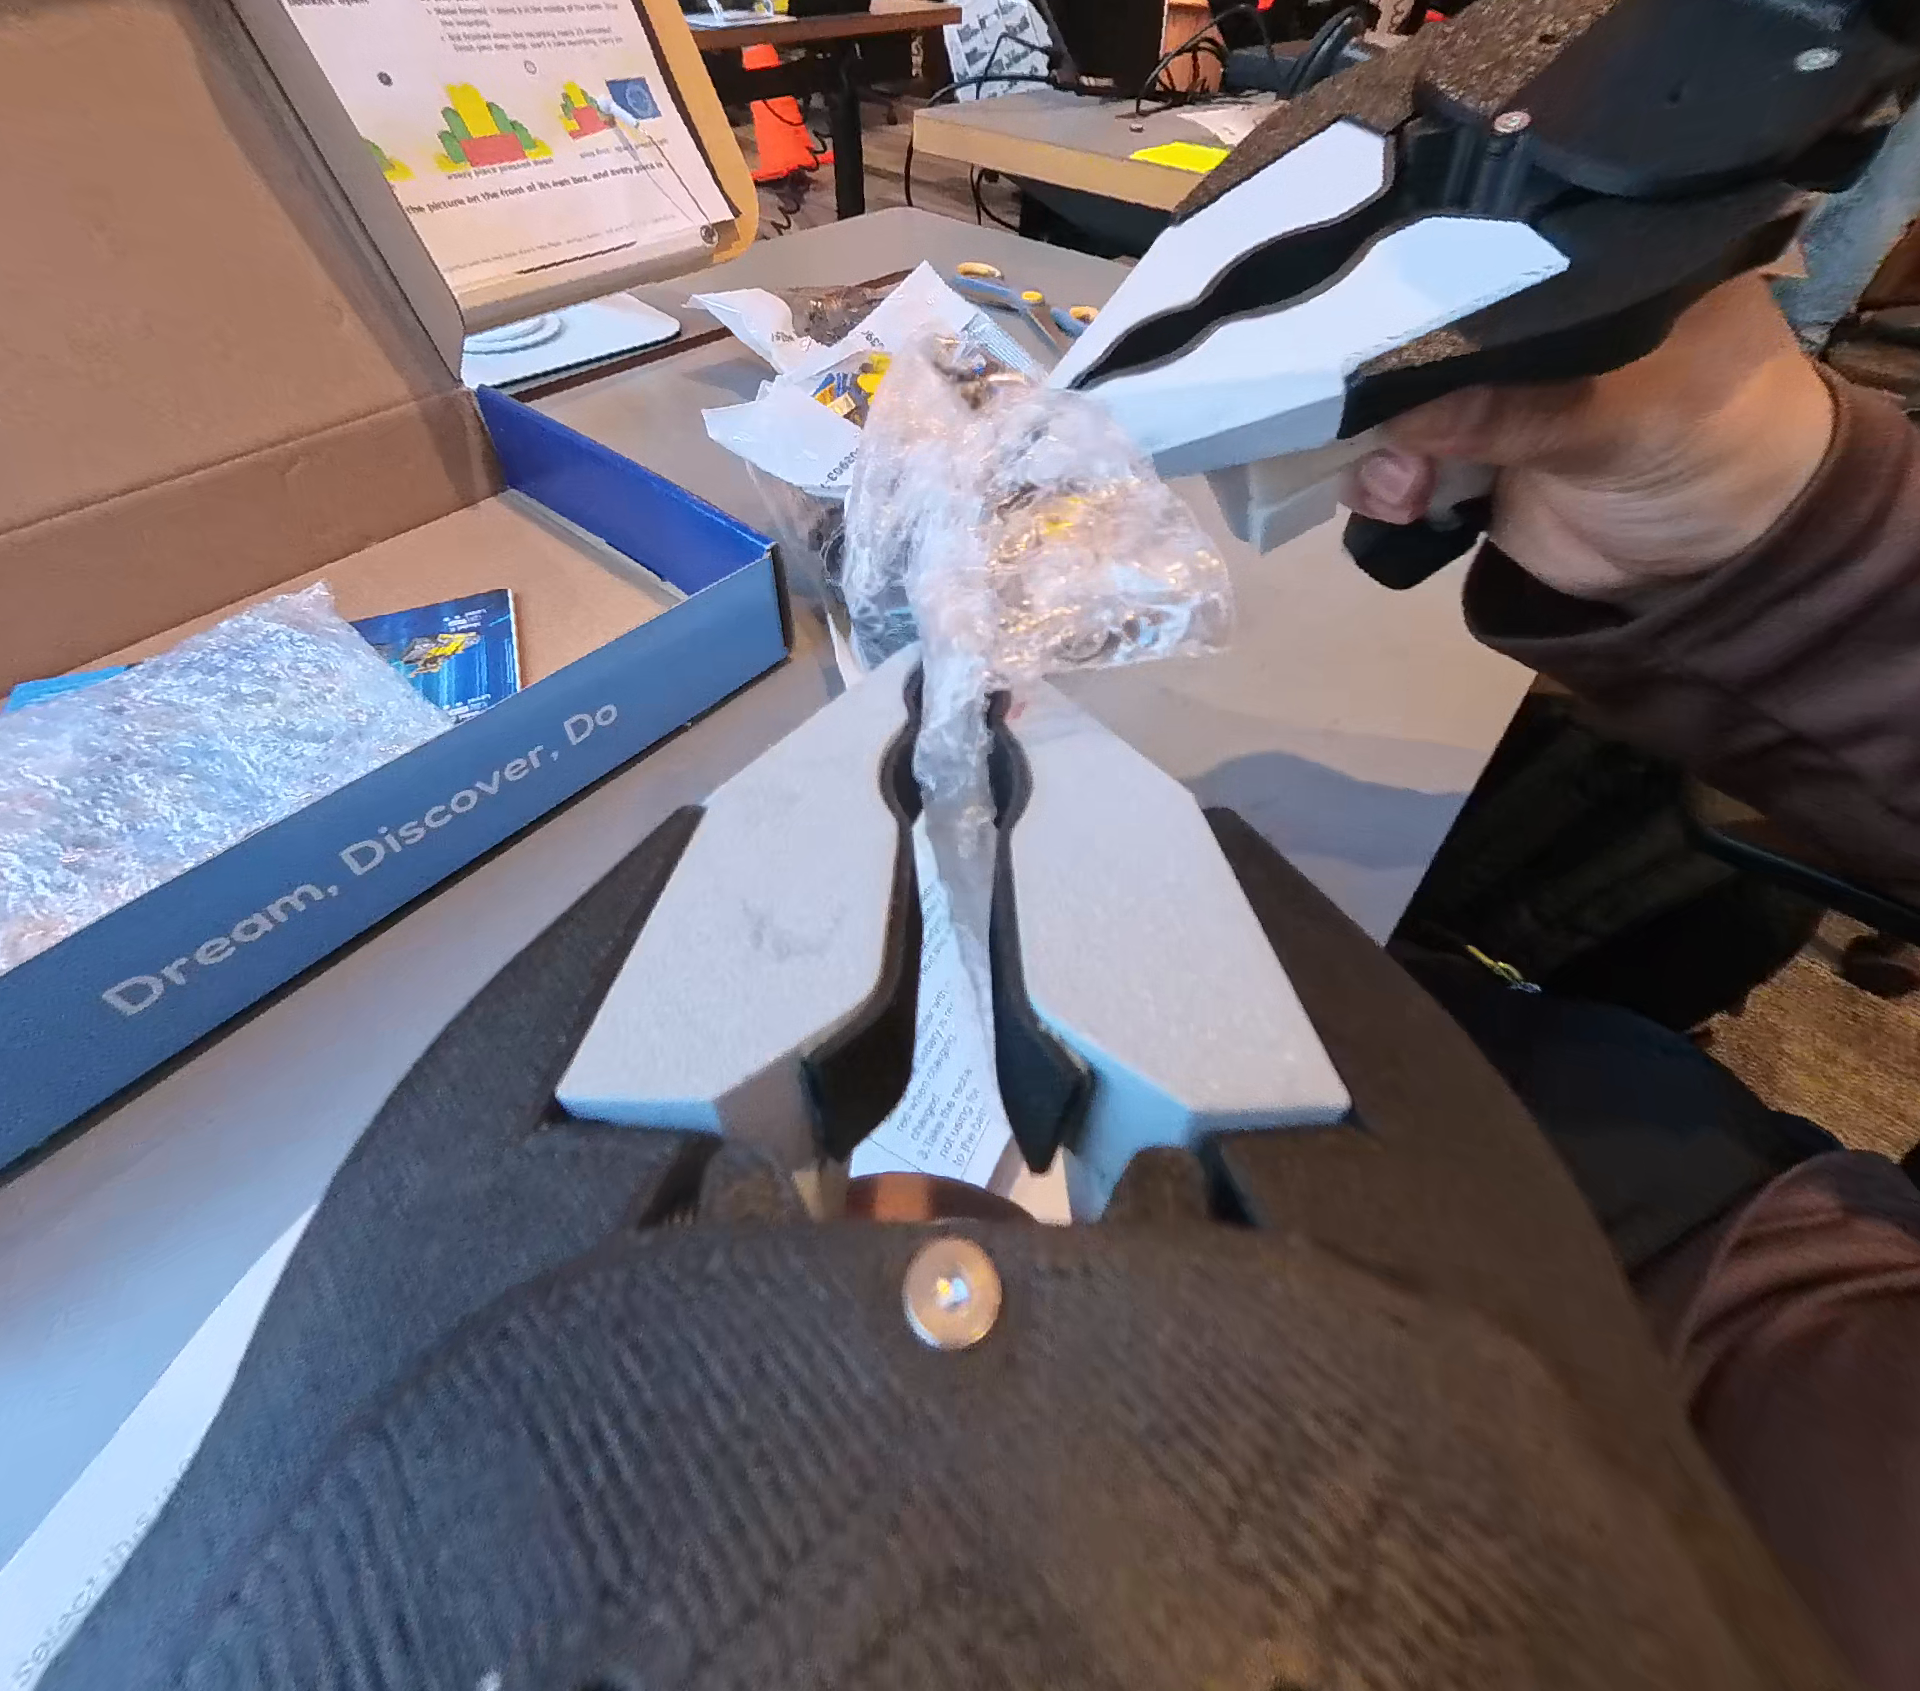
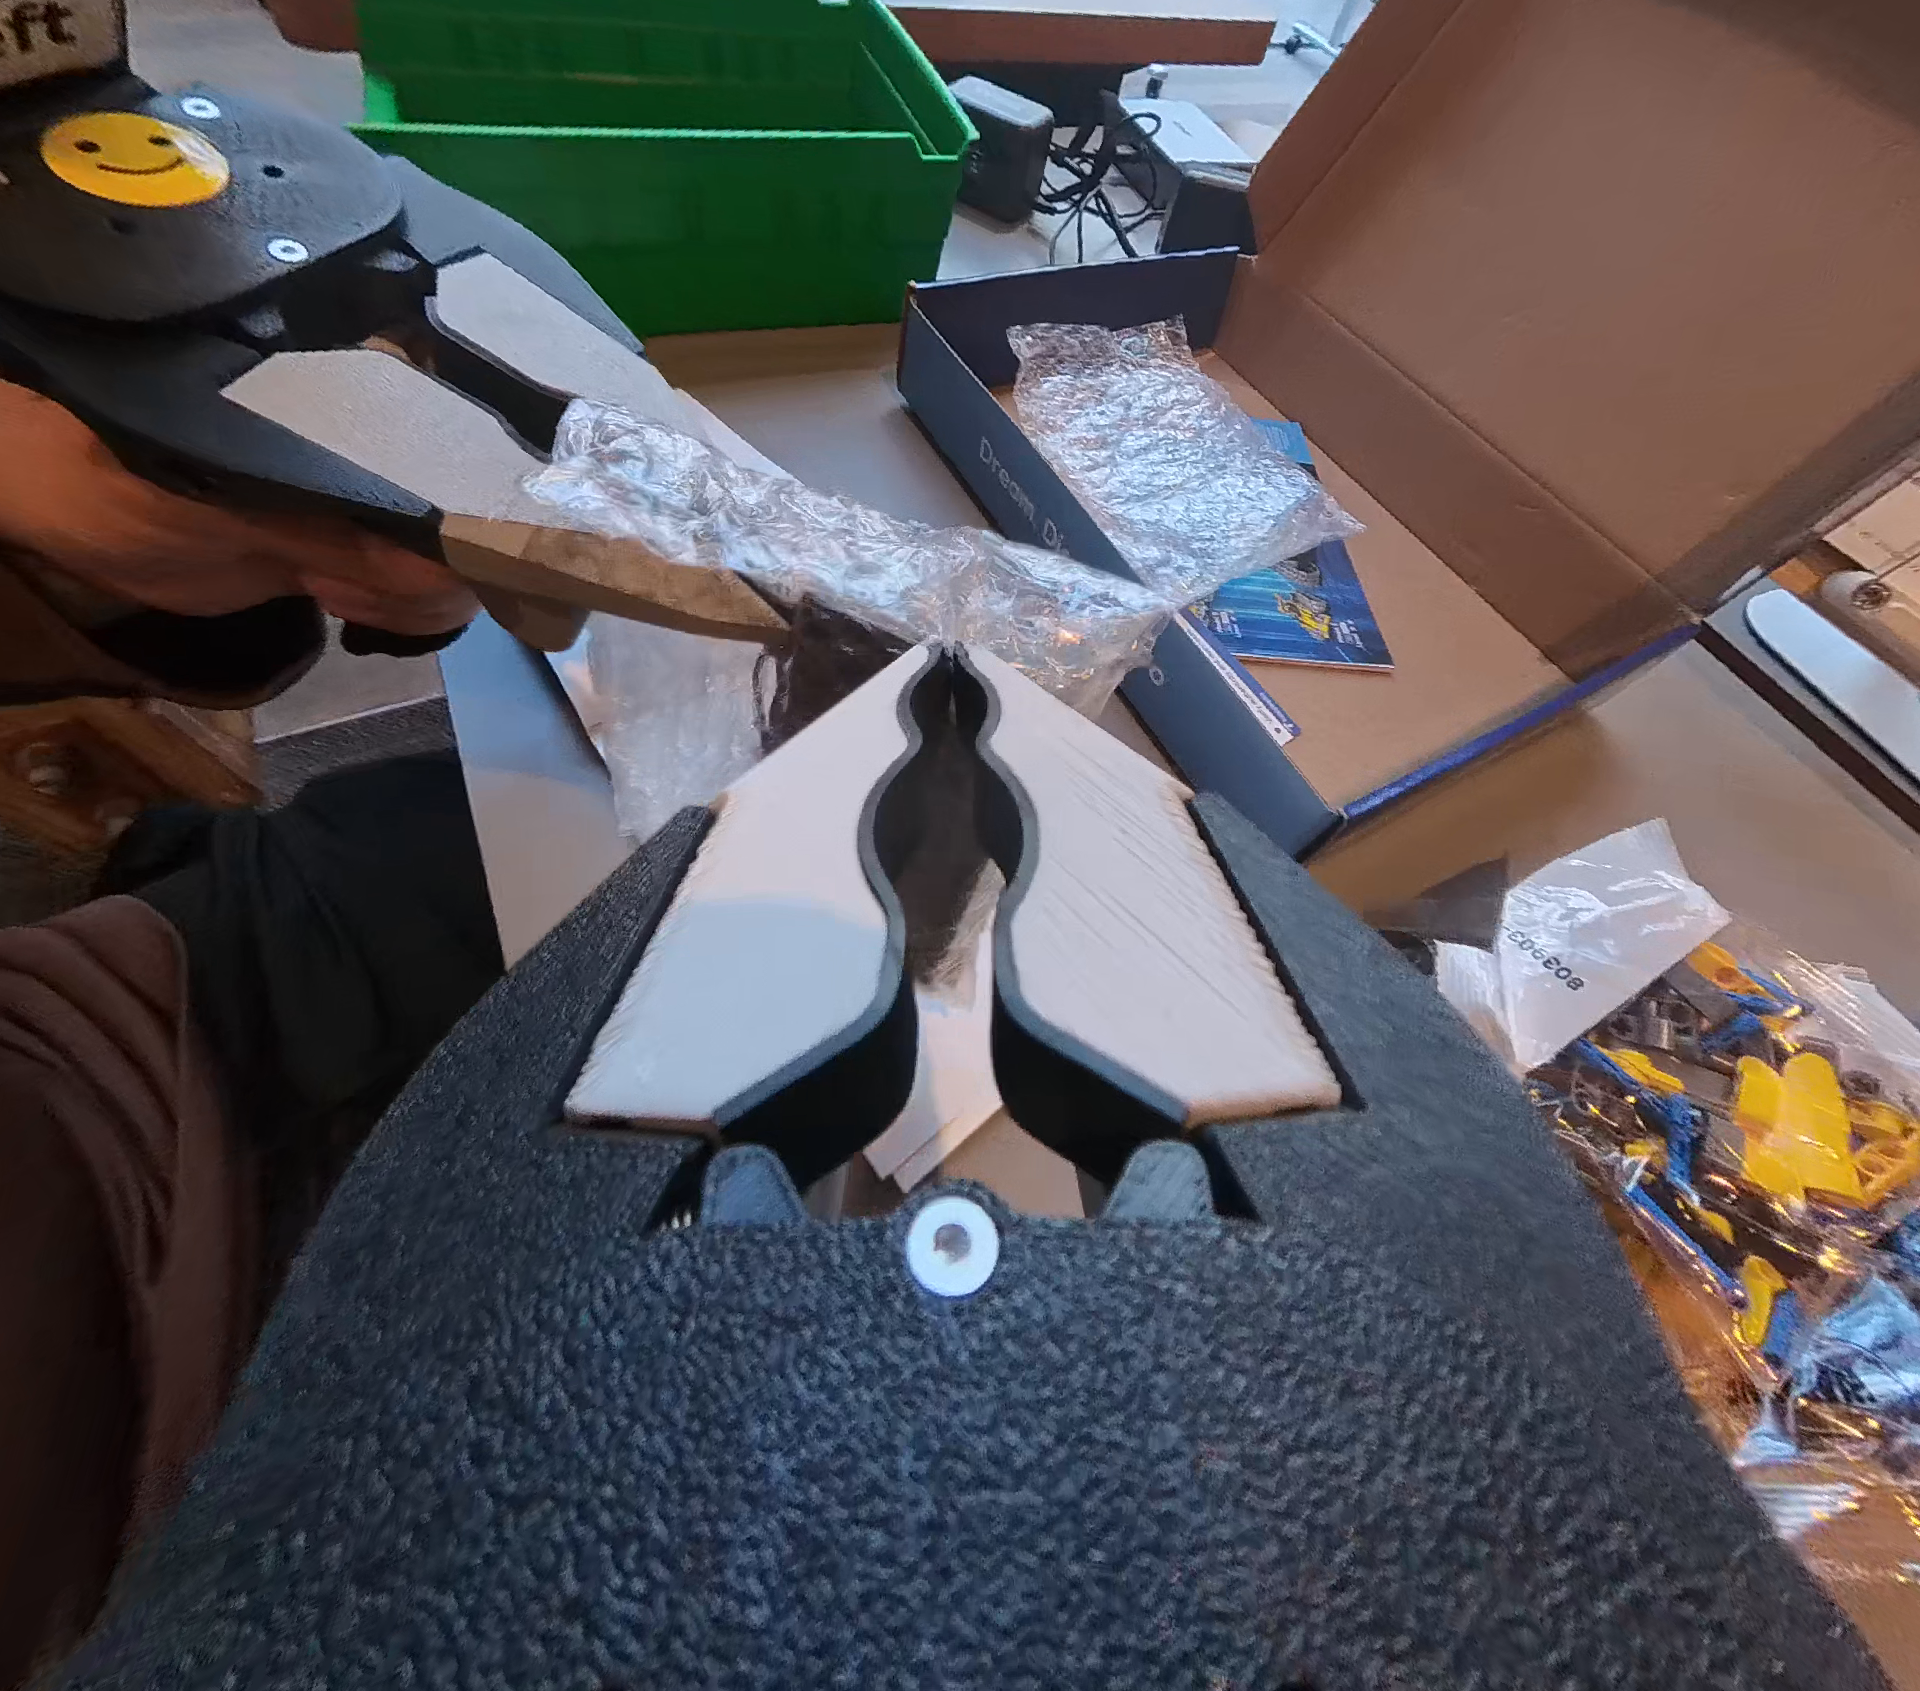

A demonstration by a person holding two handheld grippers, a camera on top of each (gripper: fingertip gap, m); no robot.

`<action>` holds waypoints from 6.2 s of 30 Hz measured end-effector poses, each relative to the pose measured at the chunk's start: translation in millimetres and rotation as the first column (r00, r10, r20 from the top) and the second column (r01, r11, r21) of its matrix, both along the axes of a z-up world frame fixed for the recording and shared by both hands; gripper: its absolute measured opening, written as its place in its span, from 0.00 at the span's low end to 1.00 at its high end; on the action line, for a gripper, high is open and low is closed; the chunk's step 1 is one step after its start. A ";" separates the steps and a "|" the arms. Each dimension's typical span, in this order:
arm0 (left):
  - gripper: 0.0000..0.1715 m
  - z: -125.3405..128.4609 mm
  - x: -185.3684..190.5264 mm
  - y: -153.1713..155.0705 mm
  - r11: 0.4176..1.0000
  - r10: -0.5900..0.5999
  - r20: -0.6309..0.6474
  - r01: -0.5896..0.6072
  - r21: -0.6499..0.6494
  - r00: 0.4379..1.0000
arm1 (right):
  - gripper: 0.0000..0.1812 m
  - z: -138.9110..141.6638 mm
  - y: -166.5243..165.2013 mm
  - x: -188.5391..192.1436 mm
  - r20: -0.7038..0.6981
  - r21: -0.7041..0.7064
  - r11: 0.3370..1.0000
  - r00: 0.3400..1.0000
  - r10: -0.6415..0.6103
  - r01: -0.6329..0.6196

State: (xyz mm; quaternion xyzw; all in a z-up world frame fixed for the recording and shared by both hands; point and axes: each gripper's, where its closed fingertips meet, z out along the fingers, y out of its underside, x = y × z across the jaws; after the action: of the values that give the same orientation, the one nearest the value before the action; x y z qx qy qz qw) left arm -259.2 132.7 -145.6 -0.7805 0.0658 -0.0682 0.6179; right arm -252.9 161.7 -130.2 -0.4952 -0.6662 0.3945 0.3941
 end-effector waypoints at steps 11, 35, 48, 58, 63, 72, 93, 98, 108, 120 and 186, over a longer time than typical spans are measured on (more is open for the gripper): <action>0.02 -7.2 2.0 3.7 1.000 -0.011 0.023 0.012 -0.015 1.000 | 0.00 -8.1 5.7 -0.6 0.025 0.021 1.000 1.000 -0.012 0.012; 0.02 -10.1 2.9 3.1 0.999 -0.019 -0.024 0.018 -0.032 1.000 | 0.00 -9.0 7.3 -1.2 0.033 0.120 0.992 0.998 -0.052 0.048; 0.02 -13.9 5.8 4.0 0.999 -0.032 -0.025 0.031 -0.042 0.999 | 0.00 -12.7 11.0 0.3 0.055 0.170 0.984 0.997 -0.059 0.049; 0.02 -16.6 20.3 5.8 0.995 -0.078 -0.079 0.073 -0.069 0.994 | 0.00 -8.9 46.7 5.4 0.039 0.212 0.963 0.983 -0.177 0.165; 0.02 -12.5 20.0 1.7 0.995 -0.078 -0.113 0.071 -0.068 0.991 | 0.00 -7.2 40.1 7.3 0.055 0.265 0.952 0.983 -0.176 0.156; 0.02 -2.5 7.2 0.3 0.999 -0.037 -0.088 0.035 -0.025 0.995 | 0.00 6.1 28.6 12.0 0.030 0.208 0.971 0.992 -0.126 0.117; 0.23 -24.8 27.5 4.4 0.987 -0.139 -0.014 0.138 -0.082 0.990 | 0.00 22.6 1.0 12.6 0.033 0.127 0.990 0.997 -0.068 0.063; 0.09 -14.1 25.9 2.8 0.988 -0.148 -0.022 0.148 -0.034 0.989 | 0.00 30.5 0.1 16.7 0.010 0.123 0.991 0.998 -0.061 0.059; 0.04 -14.2 14.1 -3.9 0.987 -0.156 -0.109 0.150 -0.062 0.982 | 0.00 22.0 11.2 19.0 0.052 0.283 0.955 0.993 -0.102 0.084; 0.04 -20.5 15.3 -9.3 0.979 -0.183 -0.222 0.156 -0.134 0.958 | 0.00 6.9 21.4 20.6 0.131 0.270 0.961 0.986 -0.102 0.064; 0.00 17.5 -10.7 -11.5 0.999 -0.051 0.034 0.051 -0.010 0.998 | 0.01 -46.6 -63.8 -11.0 0.146 0.516 0.838 0.982 0.117 -0.177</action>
State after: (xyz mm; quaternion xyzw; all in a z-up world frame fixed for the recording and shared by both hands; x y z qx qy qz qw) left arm -269.9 121.2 -128.1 -0.7806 0.0749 -0.0974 0.6129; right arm -263.9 97.9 -176.9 -0.3363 -0.8052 0.1982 0.4464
